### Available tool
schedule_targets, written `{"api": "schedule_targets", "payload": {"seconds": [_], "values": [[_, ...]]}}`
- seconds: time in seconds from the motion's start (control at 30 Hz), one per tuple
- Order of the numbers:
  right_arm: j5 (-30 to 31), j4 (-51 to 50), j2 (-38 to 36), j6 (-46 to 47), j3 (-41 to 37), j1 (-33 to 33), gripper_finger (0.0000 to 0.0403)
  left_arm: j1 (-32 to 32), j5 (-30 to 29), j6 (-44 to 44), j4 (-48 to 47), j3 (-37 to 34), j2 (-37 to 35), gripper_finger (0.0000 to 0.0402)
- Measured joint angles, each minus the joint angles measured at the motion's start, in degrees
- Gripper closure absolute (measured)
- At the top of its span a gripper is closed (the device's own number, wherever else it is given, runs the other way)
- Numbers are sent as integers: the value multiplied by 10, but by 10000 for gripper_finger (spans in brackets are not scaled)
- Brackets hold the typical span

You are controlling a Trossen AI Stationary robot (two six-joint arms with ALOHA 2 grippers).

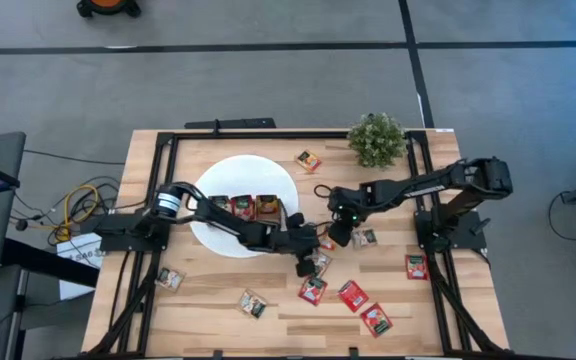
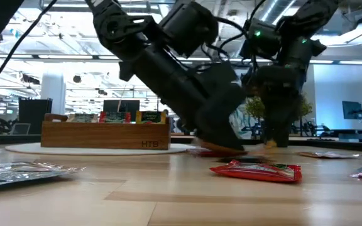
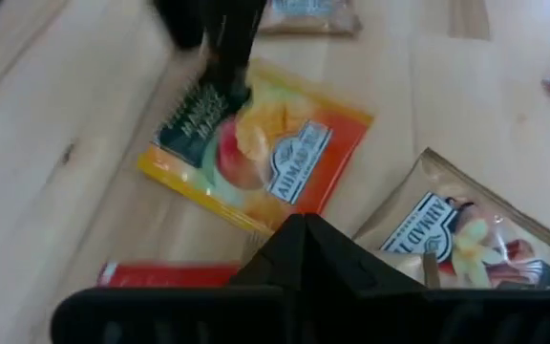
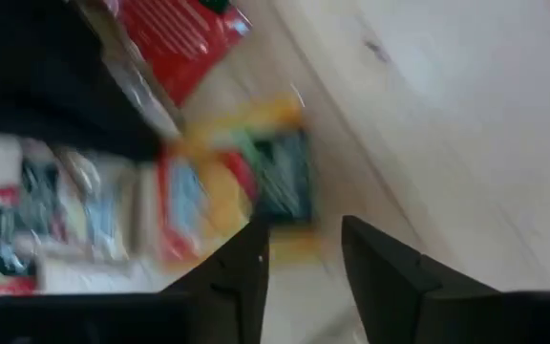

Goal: Pick & Place Tea
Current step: Put the yellow tea bag into the right section of the wooden organizer

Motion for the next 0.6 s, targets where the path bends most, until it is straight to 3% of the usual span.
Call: {"api": "schedule_targets", "payload": {"seconds": [0.37, 0.5, 0.6], "values": [[-103, 55, 64, -24, 1, -16, 231, 18, 13, -19, -13, 6, 8, 401], [-109, 57, 50, -26, -2, -16, 255, 18, 5, -20, -11, 6, 13, 401], [-122, 55, 47, -42, -2, -11, 302, 18, -12, -20, -13, 6, 14, 401]]}}
